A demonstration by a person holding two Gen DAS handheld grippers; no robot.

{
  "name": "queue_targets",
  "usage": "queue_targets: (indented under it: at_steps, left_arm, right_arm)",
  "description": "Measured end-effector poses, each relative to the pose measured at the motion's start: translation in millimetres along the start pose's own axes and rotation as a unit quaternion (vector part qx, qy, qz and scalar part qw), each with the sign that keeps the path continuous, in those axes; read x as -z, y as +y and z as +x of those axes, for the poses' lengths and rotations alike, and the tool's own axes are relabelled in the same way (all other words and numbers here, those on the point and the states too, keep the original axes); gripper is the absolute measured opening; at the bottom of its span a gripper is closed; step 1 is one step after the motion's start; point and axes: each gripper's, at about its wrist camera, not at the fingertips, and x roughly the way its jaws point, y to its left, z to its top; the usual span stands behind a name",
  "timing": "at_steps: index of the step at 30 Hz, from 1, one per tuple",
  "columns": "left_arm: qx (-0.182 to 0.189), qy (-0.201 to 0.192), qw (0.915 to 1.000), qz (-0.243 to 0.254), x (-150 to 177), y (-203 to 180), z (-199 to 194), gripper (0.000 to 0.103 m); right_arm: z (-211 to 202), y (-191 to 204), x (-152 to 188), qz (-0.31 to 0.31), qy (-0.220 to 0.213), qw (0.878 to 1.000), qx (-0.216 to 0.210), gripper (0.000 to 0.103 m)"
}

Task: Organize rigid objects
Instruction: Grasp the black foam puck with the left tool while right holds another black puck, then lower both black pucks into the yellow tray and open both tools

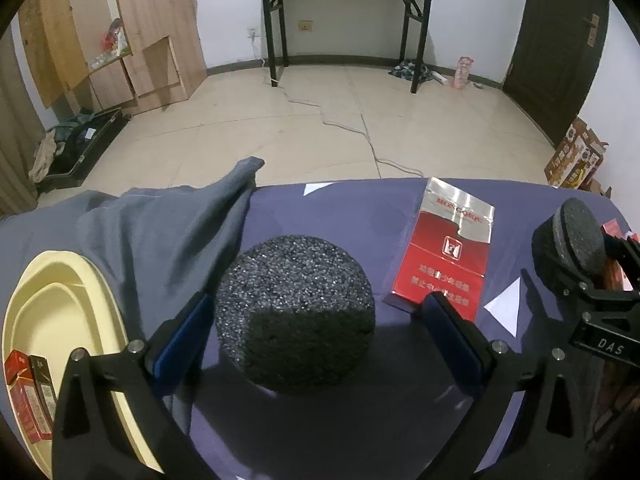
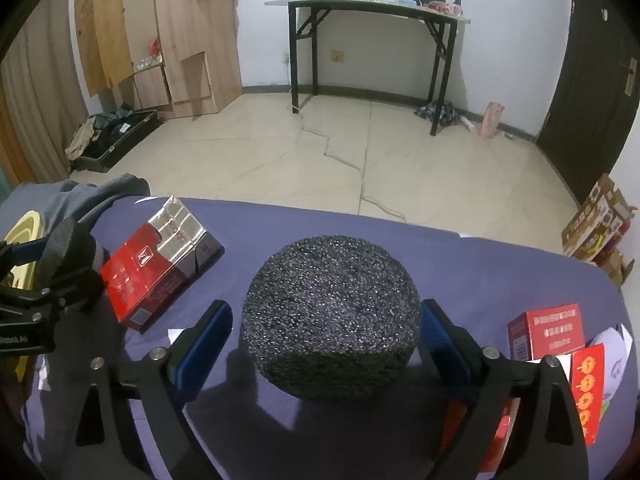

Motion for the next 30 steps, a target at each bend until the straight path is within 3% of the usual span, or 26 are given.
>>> queue_targets:
  at_steps: [3, 6, 9, 11, 15, 20, 22, 25, 28, 30]
  left_arm:
    - [0.002, 0.003, 1.0, 0.001, -0.2, 0.5, 1.1, 0.103]
    - [0.006, -0.002, 1.0, -0.003, -1.4, 4.2, -2.0, 0.1]
    - [0.019, 0.003, 0.9996, -0.019, -1.3, 12.2, -0.9, 0.081]
    - [0.014, 0.012, 0.9998, -0.012, 0.3, 11.9, 3.4, 0.069]
    - [0.024, 0.0, 0.9996, -0.018, -0.9, 14.0, -3.1, 0.069]
    - [0.014, -0.069, 0.9968, -0.038, -5.6, 33.1, -58.1, 0.069]
    - [0.001, -0.105, 0.9928, -0.057, -2.7, 51.2, -88.3, 0.069]
    - [-0.04, -0.147, 0.9822, -0.11, 16.6, 100.1, -136.9, 0.069]
    - [-0.072, -0.158, 0.9641, -0.201, 52.3, 164.8, -163.2, 0.069]
    - [-0.088, -0.152, 0.9495, -0.26, 78.4, 203.3, -163.5, 0.069]
  right_arm:
    - [1.5, 5.7, 1.2, -0.007, 0.001, 1.0, -0.005, 0.094]
    - [4.5, 8.8, 2.3, -0.015, 0.005, 1.0, -0.003, 0.086]
    - [4.6, 8.7, 2.5, -0.015, 0.005, 1.0, 0.001, 0.068]
    - [4.7, 7.5, 1.2, -0.022, 0.008, 1.0, 0.002, 0.068]
    - [3.9, 8.6, 1.1, -0.029, 0.005, 1.0, -0.003, 0.068]
    - [-15.8, 9.9, -3.4, -0.03, -0.03, 0.999, -0.014, 0.068]
    - [-41.6, 14.1, -8.1, -0.032, -0.07, 0.996, -0.043, 0.068]
    - [-76.4, 36.5, -11.8, -0.052, -0.115, 0.984, -0.125, 0.068]
    - [-94.1, 79.6, -12.5, -0.09, -0.123, 0.967, -0.203, 0.068]
    - [-98.1, 128.8, -16.3, -0.131, -0.105, 0.95, -0.262, 0.068]
